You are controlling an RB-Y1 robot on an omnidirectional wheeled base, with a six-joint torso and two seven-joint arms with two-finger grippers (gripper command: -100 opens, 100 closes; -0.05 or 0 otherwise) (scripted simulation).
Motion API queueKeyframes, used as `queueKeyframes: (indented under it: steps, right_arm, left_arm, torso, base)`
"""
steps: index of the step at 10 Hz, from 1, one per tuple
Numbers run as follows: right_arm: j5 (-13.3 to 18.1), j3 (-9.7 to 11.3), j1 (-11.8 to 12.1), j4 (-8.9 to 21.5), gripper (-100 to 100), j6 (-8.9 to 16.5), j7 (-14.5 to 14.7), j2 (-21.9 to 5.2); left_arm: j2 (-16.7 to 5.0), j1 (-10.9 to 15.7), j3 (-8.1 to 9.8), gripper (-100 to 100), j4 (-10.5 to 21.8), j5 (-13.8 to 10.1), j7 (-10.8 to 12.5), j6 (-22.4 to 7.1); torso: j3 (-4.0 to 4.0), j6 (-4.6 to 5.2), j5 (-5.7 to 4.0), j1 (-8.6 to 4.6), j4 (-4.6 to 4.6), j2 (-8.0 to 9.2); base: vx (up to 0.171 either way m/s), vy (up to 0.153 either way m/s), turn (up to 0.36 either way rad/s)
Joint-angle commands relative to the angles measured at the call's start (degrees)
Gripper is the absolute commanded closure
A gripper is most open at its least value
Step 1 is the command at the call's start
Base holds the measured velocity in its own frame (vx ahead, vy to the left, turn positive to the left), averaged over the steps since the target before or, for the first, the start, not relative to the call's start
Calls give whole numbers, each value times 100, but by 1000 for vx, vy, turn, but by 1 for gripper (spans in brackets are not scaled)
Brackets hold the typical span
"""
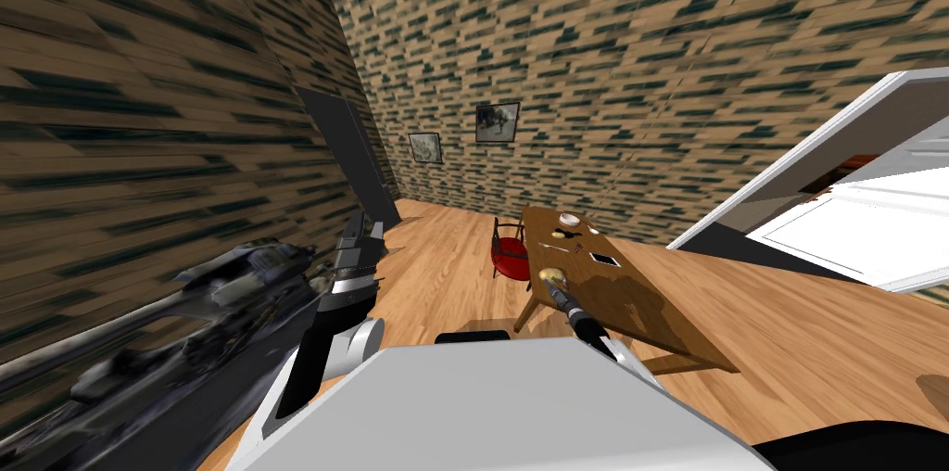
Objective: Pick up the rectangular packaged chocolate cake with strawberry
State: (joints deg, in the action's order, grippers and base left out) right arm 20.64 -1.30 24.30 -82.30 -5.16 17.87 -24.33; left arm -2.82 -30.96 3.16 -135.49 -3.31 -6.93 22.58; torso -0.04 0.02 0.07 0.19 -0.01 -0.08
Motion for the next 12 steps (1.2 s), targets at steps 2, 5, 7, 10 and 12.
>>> queueKeyframes:
  steps: [2, 5, 7, 10, 12]
  right_arm:
    - [168, 73, -124, 443, -100, 125, 207, -154]
    - [385, 204, -258, 939, -100, 341, 442, -379]
    - [493, 273, -329, 1162, -100, 446, 552, -493]
    - [701, 415, -473, 1615, -100, 645, 757, -716]
    - [894, 559, -615, 2041, -100, 827, 939, -925]
  left_arm:
    - [0, 0, 0, 0, 0, 0, 0, 0]
    - [0, 0, 0, 0, 0, 0, 0, 0]
    - [0, 0, 0, 0, 0, 0, 0, 0]
    - [0, 0, 0, 0, 0, 0, 0, 0]
    - [0, -1, 0, 0, 0, 0, 0, 0]
  torso:
    - [0, 0, -1, -3, 0, 0]
    - [-4, 0, 1, 0, -2, -6]
    - [-1, 1, -2, -11, -1, -1]
    - [-2, 1, -2, -11, -1, -4]
    - [-11, 1, -1, -6, -4, -19]
  base:
    - [42, 58, 10]
    - [59, 63, 1]
    - [41, 29, -7]
    - [58, 36, -17]
    - [100, 49, -42]
